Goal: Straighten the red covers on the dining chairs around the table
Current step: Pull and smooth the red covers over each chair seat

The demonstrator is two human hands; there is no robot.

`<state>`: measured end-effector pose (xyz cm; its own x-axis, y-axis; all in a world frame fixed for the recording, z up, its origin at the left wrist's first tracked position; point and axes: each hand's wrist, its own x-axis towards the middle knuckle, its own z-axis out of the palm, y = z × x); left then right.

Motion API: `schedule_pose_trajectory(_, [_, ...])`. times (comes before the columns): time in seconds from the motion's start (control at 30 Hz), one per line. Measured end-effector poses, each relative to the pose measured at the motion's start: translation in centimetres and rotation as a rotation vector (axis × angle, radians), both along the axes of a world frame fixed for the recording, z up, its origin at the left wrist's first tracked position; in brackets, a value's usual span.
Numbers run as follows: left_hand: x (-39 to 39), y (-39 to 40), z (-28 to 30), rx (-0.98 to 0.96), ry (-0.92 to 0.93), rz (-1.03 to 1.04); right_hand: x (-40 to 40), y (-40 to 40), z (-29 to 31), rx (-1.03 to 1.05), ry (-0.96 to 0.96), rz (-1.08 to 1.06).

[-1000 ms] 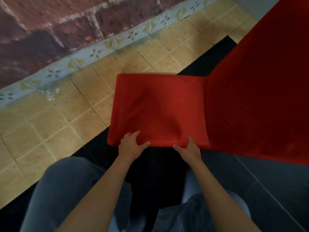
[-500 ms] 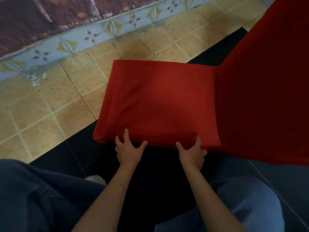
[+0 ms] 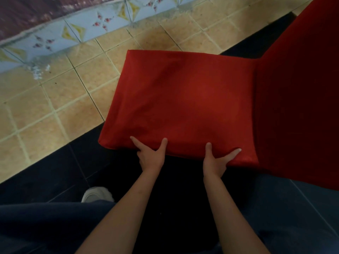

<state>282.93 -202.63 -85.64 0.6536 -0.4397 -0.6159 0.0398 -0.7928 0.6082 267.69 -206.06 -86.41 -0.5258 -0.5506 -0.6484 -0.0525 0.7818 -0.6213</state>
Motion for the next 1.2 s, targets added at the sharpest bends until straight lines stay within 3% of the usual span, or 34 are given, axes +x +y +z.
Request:
schedule_pose_trajectory(0.37, [-0.9, -1.3, -1.1, -0.065, -0.008, 0.219, 1.6, -0.2, -0.7, -0.067, 0.072, -0.164])
schedule_pose_trajectory(0.6, [-1.5, -2.1, -2.2, -0.141, 0.03, 0.403, 1.2, -0.7, -1.3, -0.088, 0.011, -0.249])
schedule_pose_trajectory(1.2, [-0.6, -1.4, -3.4, -0.293, 0.131, 0.362, 0.8, -0.2, -2.6, -0.236, 0.017, -0.264])
